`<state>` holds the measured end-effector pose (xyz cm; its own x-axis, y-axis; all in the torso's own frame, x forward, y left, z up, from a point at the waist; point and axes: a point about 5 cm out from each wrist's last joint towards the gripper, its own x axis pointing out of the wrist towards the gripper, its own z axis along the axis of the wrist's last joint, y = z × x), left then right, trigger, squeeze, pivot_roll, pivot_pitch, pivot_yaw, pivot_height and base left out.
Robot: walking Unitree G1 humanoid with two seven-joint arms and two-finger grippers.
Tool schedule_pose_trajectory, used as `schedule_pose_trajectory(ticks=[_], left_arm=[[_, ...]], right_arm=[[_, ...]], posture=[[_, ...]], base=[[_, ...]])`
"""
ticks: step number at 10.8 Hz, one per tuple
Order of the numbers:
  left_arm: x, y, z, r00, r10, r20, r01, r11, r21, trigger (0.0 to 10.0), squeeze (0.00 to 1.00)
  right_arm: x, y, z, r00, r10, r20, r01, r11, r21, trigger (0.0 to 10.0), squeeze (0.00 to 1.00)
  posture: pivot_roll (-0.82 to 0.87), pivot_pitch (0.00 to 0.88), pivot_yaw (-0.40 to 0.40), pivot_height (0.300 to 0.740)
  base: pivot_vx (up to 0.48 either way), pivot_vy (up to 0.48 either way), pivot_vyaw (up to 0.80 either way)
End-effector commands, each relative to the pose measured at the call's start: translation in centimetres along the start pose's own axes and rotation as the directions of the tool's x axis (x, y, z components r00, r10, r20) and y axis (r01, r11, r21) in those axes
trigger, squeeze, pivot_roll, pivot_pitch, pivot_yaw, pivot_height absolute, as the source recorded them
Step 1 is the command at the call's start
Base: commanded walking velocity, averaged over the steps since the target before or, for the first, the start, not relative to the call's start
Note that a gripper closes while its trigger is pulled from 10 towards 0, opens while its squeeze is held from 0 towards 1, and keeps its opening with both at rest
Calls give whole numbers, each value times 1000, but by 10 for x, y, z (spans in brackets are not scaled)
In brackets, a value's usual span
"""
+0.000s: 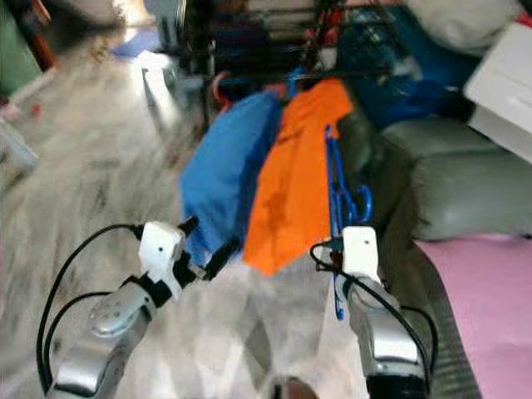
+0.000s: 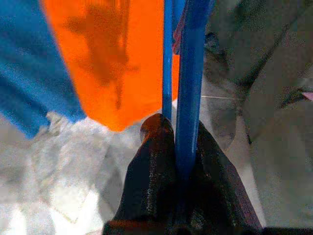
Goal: Hang hanger
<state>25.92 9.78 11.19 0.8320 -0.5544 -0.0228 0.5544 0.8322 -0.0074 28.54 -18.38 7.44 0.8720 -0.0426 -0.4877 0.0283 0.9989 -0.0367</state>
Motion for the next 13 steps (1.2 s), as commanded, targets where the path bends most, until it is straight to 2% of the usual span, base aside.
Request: schedule_pose_trajectory(ticks=[1,2,7,10,12,13], left_arm=[[2,-5,2,999,-32,4,32,999,13,10000,0],[2,-6,2,999,-38,1,38,999,16,10000,0],[2,-6,0,999,-41,-22,42,999,29,10000,0],[1,-5,0,999,-40,-23,41,999,35,10000,0],[2,-5,1,999,-38,-19,38,998,44,10000,0],[2,-5,1,999,-37,-14,37,999,40,10000,0]], right_arm=[[0,-5,1,1000,-30,5,30,1000,-9,10000,0],[0,-4,1,1000,-29,7,29,1000,-7,10000,0],[2,2,5,1000,11,29,-10,999,-44,10000,0],[6,-2,10,999,8,37,-6,999,-49,10000,0],[9,0,21,996,49,79,-36,986,-160,10000,0],[10,0,23,995,60,76,-47,986,-161,10000,0]], posture=[[-55,128,-5,740],[-56,129,-3,740],[-46,142,-1,740],[-40,144,-4,740],[-37,144,-6,740],[-36,144,-6,740]], base=[[480,0,-800],[480,0,-800],[478,0,0],[446,0,0],[442,0,0],[442,0,0]])
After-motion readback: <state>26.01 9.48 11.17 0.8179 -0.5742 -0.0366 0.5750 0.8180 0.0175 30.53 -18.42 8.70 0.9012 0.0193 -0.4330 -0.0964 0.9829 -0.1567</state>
